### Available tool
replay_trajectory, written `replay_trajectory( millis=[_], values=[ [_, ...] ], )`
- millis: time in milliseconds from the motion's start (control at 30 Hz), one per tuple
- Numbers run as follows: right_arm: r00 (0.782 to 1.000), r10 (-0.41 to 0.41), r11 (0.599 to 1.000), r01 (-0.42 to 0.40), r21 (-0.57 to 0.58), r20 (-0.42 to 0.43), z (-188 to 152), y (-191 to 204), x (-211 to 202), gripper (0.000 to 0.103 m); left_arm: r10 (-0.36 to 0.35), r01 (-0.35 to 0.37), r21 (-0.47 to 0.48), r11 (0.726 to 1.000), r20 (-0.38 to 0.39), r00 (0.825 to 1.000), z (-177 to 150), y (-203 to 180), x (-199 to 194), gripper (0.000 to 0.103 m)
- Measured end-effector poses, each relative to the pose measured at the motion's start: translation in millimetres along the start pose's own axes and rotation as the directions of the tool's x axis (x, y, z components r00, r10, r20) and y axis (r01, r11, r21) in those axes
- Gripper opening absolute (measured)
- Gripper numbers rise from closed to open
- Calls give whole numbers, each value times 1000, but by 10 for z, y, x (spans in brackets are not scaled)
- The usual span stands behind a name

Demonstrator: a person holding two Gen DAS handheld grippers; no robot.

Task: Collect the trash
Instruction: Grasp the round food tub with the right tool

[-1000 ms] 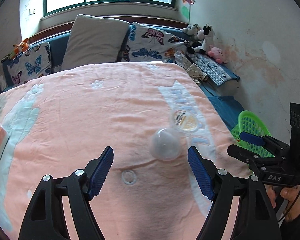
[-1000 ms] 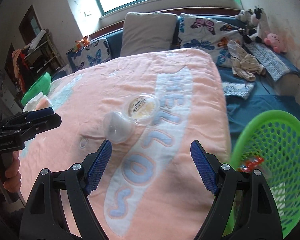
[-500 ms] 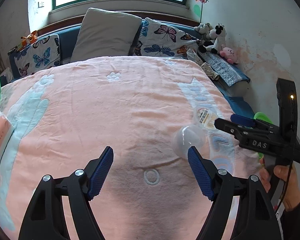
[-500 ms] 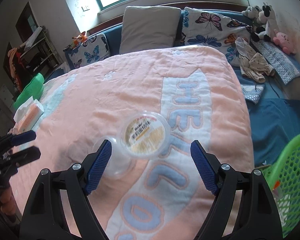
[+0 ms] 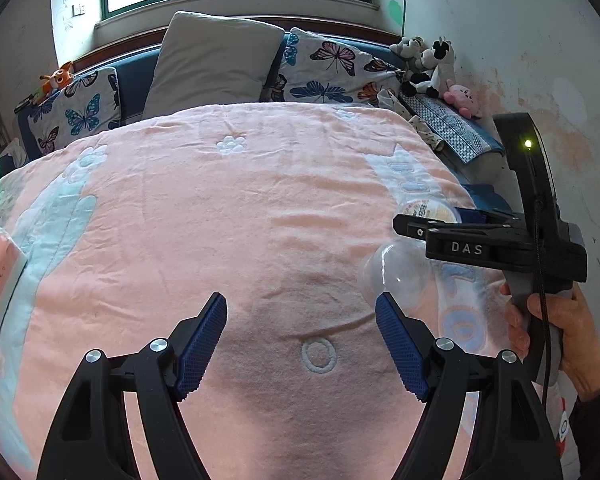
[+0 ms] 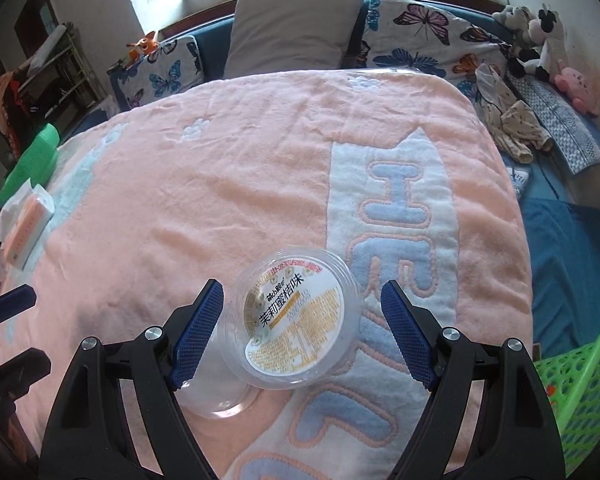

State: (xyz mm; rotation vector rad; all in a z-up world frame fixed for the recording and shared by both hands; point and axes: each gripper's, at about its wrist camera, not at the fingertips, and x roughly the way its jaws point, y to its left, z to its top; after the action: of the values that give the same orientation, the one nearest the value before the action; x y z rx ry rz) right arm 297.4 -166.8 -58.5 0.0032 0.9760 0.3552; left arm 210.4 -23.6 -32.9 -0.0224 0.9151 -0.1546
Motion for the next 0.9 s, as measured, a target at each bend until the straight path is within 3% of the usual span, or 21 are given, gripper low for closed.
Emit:
replay_trajectory(
  millis=[200, 267, 367, 567, 900],
  values=[
    [1000, 15, 1000, -15, 8, -19, -22, -21, 50, 79, -7, 7, -2, 1000, -3, 1000, 1, 2, 32, 75],
    [999, 29, 999, -29, 17, -21, -29, -33, 49, 66, -10, 10, -2, 1000, -3, 1000, 1, 4, 39, 75],
    [999, 41, 999, -40, 27, -28, -44, -48, 52, 55, -8, 8, 3, 1000, -6, 1000, -7, -10, 43, 75],
    [998, 67, 996, -67, 61, -11, -120, -132, -70, 44, -16, 16, 18, 1000, -13, 1000, 2, -71, 80, 75],
    [998, 51, 995, -54, 80, 40, -414, -394, -549, 40, -63, 69, 123, 990, -54, 997, 70, -518, 317, 77]
  ],
)
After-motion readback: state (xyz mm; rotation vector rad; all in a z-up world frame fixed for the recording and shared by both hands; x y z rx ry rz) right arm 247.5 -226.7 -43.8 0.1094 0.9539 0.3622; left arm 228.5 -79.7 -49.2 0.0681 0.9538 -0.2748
